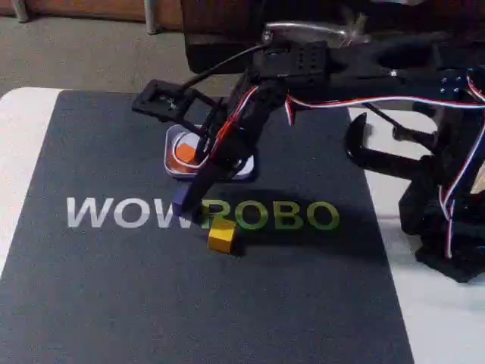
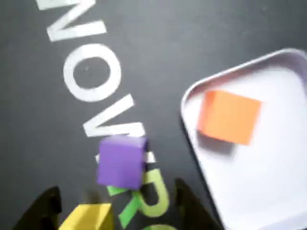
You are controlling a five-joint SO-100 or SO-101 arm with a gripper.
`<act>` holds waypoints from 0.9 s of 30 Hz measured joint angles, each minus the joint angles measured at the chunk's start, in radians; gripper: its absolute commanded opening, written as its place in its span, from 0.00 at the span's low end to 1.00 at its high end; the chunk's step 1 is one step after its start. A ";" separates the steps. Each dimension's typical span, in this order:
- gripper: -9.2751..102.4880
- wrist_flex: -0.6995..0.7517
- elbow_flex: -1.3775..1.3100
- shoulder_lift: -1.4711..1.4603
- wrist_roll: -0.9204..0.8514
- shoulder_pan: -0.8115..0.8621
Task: Move blocks one by one until all three blocks are in the tray.
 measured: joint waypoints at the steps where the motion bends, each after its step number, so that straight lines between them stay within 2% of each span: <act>1: 0.33 0.000 0.000 -0.008 0.000 0.000; 15: 0.32 -0.067 -0.003 -0.110 -0.028 -0.008; 27: 0.17 -0.086 -0.031 -0.121 0.015 -0.037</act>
